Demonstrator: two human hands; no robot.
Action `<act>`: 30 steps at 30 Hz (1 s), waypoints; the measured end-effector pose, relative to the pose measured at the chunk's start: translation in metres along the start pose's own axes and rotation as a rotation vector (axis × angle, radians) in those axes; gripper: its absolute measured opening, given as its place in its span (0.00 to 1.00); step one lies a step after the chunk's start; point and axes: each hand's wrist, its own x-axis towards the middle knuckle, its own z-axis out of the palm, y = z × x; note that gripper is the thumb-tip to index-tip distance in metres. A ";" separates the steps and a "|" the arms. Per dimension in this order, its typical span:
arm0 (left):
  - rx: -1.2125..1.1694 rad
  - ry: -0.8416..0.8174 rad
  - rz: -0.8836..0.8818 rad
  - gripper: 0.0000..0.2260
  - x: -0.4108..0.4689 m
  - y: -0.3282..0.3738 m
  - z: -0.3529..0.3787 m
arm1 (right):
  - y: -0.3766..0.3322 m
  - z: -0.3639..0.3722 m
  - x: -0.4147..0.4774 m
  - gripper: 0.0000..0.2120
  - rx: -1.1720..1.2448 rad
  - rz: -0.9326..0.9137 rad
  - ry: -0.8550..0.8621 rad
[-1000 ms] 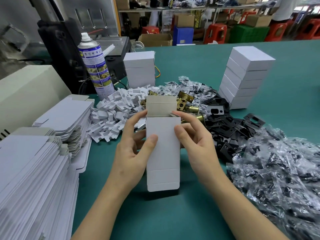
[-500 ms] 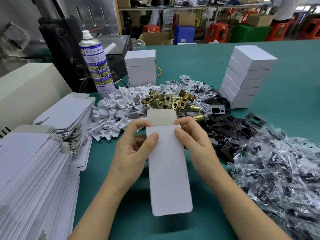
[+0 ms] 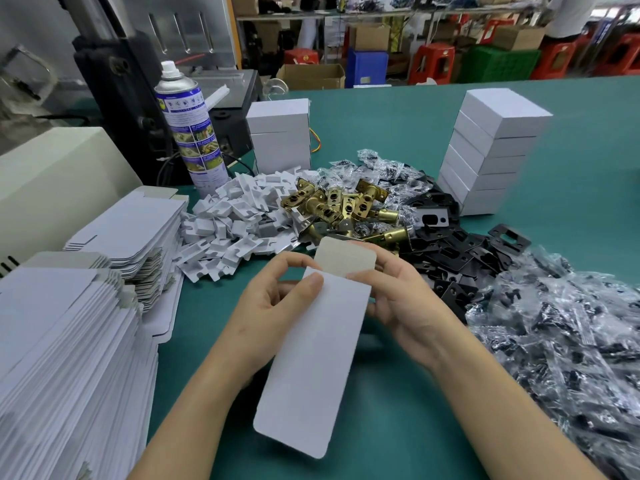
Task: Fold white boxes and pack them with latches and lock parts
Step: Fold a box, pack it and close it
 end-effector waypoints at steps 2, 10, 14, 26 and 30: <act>0.037 -0.021 -0.015 0.10 0.001 0.000 -0.002 | -0.001 -0.001 0.000 0.20 -0.039 0.026 -0.020; 0.085 -0.009 -0.049 0.11 0.002 -0.005 -0.003 | -0.004 0.006 -0.004 0.20 -0.298 0.001 -0.032; 0.091 0.047 -0.024 0.14 0.003 -0.009 0.000 | -0.006 0.006 -0.005 0.20 -0.270 0.037 -0.121; 0.191 0.098 0.105 0.19 0.003 -0.008 0.002 | -0.006 0.004 -0.006 0.10 -0.426 -0.145 -0.001; 0.215 0.080 0.120 0.18 0.001 -0.004 0.005 | -0.006 0.005 -0.006 0.12 -0.357 -0.155 0.043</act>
